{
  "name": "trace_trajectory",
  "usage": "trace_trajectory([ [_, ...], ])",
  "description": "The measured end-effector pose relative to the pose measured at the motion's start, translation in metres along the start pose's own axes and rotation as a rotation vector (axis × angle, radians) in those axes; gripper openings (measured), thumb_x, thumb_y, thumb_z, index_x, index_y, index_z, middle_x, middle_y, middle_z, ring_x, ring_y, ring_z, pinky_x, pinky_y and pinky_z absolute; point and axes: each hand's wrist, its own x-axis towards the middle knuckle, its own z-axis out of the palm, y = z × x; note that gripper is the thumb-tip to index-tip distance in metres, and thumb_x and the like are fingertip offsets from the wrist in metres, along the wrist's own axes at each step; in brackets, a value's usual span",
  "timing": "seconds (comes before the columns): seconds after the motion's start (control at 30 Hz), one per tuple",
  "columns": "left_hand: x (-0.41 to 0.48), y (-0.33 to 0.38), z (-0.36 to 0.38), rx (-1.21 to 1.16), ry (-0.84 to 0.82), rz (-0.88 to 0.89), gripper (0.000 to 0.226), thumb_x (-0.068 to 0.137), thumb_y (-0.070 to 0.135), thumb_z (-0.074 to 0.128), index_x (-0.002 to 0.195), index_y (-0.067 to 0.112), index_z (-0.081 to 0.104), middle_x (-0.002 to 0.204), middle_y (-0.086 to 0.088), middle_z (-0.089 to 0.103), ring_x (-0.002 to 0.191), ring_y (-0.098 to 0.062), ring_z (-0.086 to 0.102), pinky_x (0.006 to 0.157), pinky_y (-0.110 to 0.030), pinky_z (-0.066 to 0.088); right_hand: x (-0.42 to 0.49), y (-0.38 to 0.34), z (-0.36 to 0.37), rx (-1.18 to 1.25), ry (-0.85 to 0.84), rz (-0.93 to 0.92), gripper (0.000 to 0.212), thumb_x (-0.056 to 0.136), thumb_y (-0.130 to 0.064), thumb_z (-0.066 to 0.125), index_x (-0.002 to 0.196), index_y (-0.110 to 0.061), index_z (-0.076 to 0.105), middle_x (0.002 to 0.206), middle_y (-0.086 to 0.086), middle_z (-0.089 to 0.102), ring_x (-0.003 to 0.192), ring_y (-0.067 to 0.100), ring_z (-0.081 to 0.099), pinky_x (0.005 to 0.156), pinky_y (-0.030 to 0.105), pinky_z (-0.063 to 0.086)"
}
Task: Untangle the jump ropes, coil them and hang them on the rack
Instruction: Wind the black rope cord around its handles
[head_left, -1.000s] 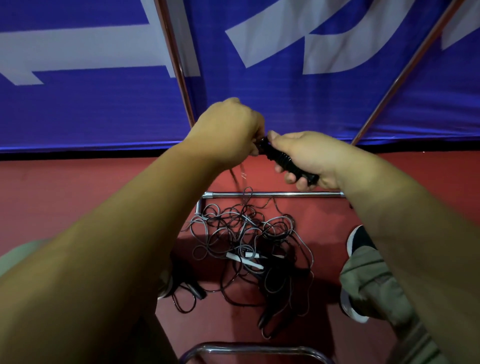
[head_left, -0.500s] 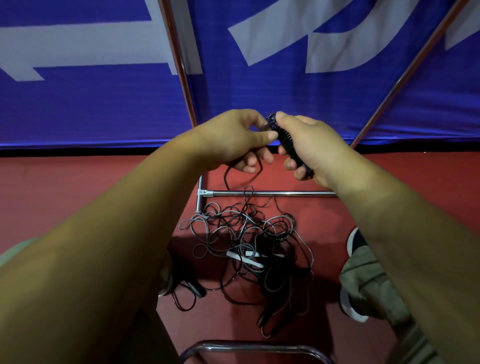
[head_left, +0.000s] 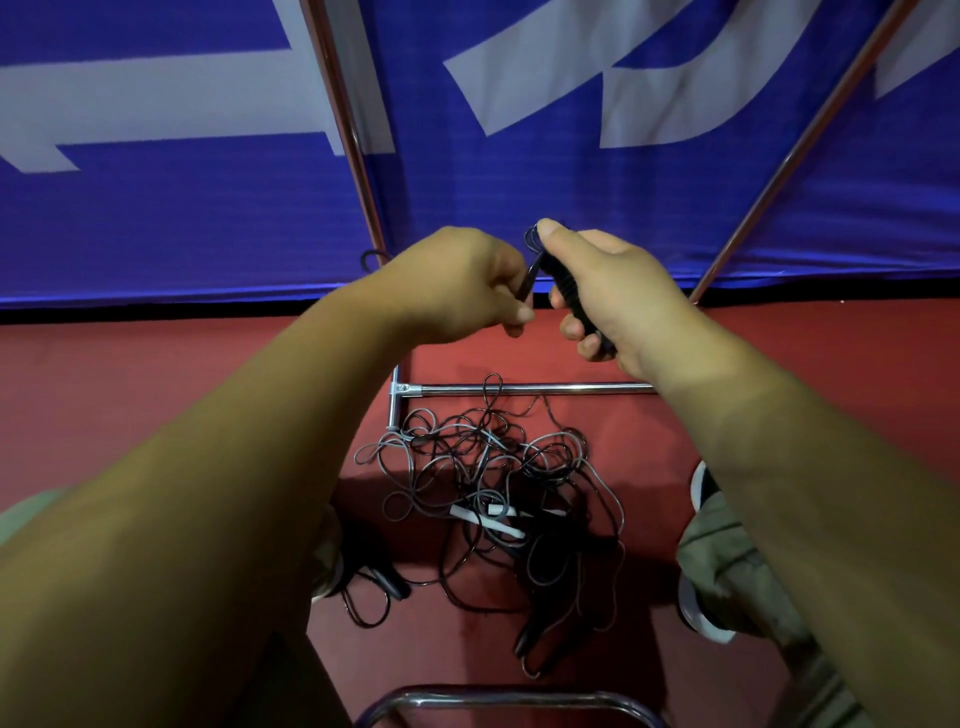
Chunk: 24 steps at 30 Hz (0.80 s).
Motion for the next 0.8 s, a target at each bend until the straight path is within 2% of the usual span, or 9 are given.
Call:
trace_trajectory([
  [0.03,-0.001,0.000,0.000,-0.115,-0.034,-0.011,0.009,0.097,0.028,0.075,0.091,0.022,0.071,0.085,0.009,0.079,0.079,0.001,0.071,0.074,-0.028,0.053,0.000,-0.001,0.000,0.008,0.003,-0.002,0.037,0.094,-0.064,0.067,0.103,-0.028,0.070,0.076,0.001,0.064,0.049,0.017,0.050,0.046,0.024,0.035],
  [0.13,-0.005,0.000,0.002,-0.527,-0.091,-0.072,0.012,0.100,0.013,0.071,0.101,0.006,0.062,0.088,-0.016,0.078,0.082,-0.026,0.080,0.081,-0.046,0.064,-0.001,-0.004,-0.002,0.049,0.026,-0.012,0.032,0.095,-0.058,0.067,0.099,-0.026,0.069,0.073,0.003,0.063,0.047,0.019,0.048,0.047,0.024,0.035],
  [0.2,-0.006,0.000,0.003,-0.647,-0.060,-0.101,0.017,0.099,0.010,0.072,0.106,0.001,0.059,0.090,-0.024,0.074,0.086,-0.034,0.080,0.078,-0.047,0.065,-0.001,-0.006,-0.003,0.081,0.036,-0.024,0.031,0.097,-0.054,0.066,0.099,-0.023,0.068,0.072,0.005,0.064,0.048,0.020,0.049,0.048,0.026,0.037],
  [0.33,0.000,-0.002,0.006,-0.882,0.047,-0.121,0.018,0.097,0.010,0.074,0.105,0.006,0.059,0.083,-0.014,0.069,0.088,-0.030,0.079,0.079,-0.043,0.067,0.001,-0.008,-0.006,0.155,0.005,-0.020,0.039,0.100,-0.051,0.064,0.106,-0.013,0.068,0.079,0.009,0.074,0.053,0.023,0.055,0.048,0.031,0.045],
  [0.43,0.005,-0.005,0.009,-1.013,0.105,-0.118,0.013,0.099,0.012,0.071,0.095,0.013,0.059,0.073,-0.004,0.059,0.065,-0.014,0.066,0.063,-0.031,0.062,0.003,-0.011,-0.010,0.200,-0.039,0.024,0.041,0.103,-0.049,0.063,0.107,-0.009,0.070,0.083,0.009,0.076,0.057,0.021,0.060,0.052,0.034,0.050],
  [0.5,0.006,-0.007,0.009,-0.966,0.120,-0.067,0.011,0.101,0.015,0.070,0.095,0.014,0.061,0.072,-0.001,0.051,0.054,-0.010,0.044,0.051,-0.025,0.044,0.004,-0.013,-0.016,0.220,-0.074,0.039,0.037,0.103,-0.048,0.063,0.105,-0.012,0.069,0.081,0.007,0.072,0.056,0.020,0.058,0.056,0.035,0.050],
  [0.57,0.005,-0.009,0.006,-0.847,0.132,-0.014,0.010,0.103,0.023,0.068,0.100,0.015,0.064,0.074,-0.001,0.052,0.054,-0.011,0.037,0.050,-0.026,0.036,0.004,-0.015,-0.019,0.260,-0.102,0.063,0.032,0.103,-0.047,0.061,0.104,-0.016,0.066,0.077,0.005,0.066,0.055,0.020,0.053,0.056,0.033,0.047],
  [0.67,0.001,-0.008,0.001,-0.538,0.146,0.038,0.019,0.106,0.036,0.062,0.108,0.022,0.074,0.066,0.012,0.055,0.057,-0.007,0.044,0.055,-0.022,0.040,-0.001,-0.017,-0.018,0.320,-0.150,0.115,0.028,0.101,-0.049,0.054,0.099,-0.021,0.059,0.071,0.001,0.056,0.050,0.017,0.041,0.052,0.028,0.038],
  [0.8,0.001,-0.013,0.000,-0.242,0.124,0.088,0.018,0.108,0.032,0.058,0.099,0.036,0.074,0.078,0.004,0.067,0.067,0.000,0.055,0.066,-0.018,0.044,-0.007,-0.018,-0.017,0.286,-0.235,0.150,0.038,0.099,-0.055,0.049,0.095,-0.019,0.059,0.067,-0.001,0.050,0.048,0.016,0.033,0.051,0.025,0.032],
])
